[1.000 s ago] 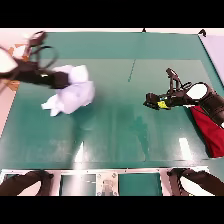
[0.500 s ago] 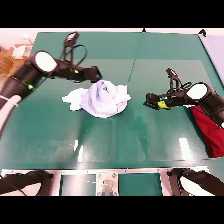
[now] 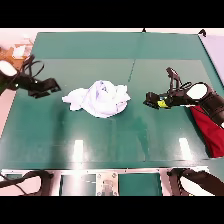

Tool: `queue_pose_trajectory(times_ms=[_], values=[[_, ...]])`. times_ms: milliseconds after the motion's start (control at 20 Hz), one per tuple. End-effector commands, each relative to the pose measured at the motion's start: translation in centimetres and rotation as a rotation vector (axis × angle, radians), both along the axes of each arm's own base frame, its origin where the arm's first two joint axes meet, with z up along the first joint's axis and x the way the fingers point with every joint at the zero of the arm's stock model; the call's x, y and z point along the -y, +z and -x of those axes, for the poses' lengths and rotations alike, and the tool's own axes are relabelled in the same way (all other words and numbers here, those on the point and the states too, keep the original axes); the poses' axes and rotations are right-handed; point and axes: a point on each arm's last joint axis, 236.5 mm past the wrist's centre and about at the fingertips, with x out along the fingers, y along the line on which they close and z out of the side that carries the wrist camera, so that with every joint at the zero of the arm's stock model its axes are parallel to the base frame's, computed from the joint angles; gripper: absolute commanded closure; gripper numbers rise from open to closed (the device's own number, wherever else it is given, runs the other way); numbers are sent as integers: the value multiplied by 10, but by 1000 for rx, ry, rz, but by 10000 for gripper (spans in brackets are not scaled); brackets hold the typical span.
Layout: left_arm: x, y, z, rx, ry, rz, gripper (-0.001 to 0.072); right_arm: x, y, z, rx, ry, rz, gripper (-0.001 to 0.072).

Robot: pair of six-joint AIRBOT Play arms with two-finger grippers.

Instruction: Fold the shirts.

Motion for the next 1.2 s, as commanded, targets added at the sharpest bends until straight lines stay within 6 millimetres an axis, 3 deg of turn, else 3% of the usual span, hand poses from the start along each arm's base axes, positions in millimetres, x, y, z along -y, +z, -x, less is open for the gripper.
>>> queue_pose_trajectory(times_ms=[0,100,150,350,450,550,650,750,950,1100,1150], values=[[-20,-45,1,-18,39,15,5,2,6,-18,66,-45,-12,693],[-2,-60,-14,-7,55,115,5,0,12,-33,112,-92,-47,686],[6,-66,-22,3,71,164,5,2,12,-38,125,-102,-46,625],[16,-90,-33,4,86,235,6,-4,-10,-41,58,-123,-76,615],[27,-93,-37,5,95,304,8,-9,-27,-44,11,-133,-97,495],[40,-87,-43,40,68,372,340,-15,-42,-48,-17,-112,-114,483],[49,-80,-42,63,20,405,684,-23,-54,-56,-38,-97,-140,277],[54,-78,-38,50,3,424,684,-32,-64,-69,-54,-91,-175,203],[54,-78,-37,47,-2,424,685,-63,-80,-93,-127,-92,-321,205],[54,-78,-37,47,-2,424,685,-98,-74,-92,-197,-22,-504,243],[54,-78,-37,47,-2,424,685,-105,-71,-92,-205,-9,-548,331]])
